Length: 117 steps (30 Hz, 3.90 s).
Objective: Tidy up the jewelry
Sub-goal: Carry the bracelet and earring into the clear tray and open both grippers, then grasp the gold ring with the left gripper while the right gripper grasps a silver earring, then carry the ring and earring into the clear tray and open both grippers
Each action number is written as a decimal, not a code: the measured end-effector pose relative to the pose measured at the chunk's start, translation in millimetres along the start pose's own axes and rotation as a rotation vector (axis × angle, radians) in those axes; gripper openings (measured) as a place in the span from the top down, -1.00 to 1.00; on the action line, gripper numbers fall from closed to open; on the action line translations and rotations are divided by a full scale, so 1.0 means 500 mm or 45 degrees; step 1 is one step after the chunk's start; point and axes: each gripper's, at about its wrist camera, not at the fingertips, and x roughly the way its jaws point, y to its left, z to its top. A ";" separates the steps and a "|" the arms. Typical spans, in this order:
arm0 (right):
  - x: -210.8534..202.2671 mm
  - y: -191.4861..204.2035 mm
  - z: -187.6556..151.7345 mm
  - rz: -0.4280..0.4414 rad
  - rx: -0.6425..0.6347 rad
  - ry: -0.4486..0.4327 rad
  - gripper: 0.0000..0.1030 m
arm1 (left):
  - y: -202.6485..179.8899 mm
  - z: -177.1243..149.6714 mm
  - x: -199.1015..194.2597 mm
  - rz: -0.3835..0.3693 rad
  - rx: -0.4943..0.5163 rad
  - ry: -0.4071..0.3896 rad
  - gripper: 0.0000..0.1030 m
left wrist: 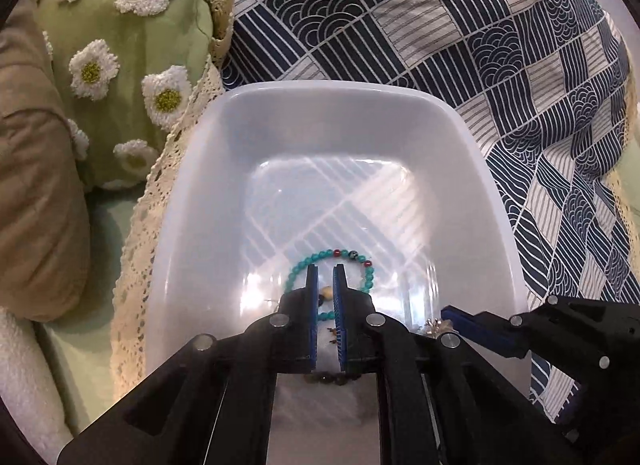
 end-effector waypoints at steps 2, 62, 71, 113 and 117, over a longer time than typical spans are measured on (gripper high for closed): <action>0.001 0.004 -0.002 -0.009 -0.016 0.005 0.58 | 0.005 0.001 -0.012 0.004 -0.016 -0.023 0.84; -0.250 -0.240 -0.501 -0.135 0.580 -0.092 -0.43 | -0.363 -0.410 -0.090 -0.273 0.091 0.148 -0.16; -0.237 -0.232 -0.501 -0.145 0.561 -0.056 -0.43 | -0.379 -0.410 -0.084 -0.138 0.148 0.136 0.13; -0.243 -0.181 -0.442 0.009 0.485 -0.091 0.67 | -0.244 -0.339 -0.225 -0.248 -0.003 -0.058 0.60; -0.275 -0.117 -0.330 0.062 0.358 -0.159 0.67 | -0.172 -0.262 -0.282 -0.204 -0.054 -0.156 0.60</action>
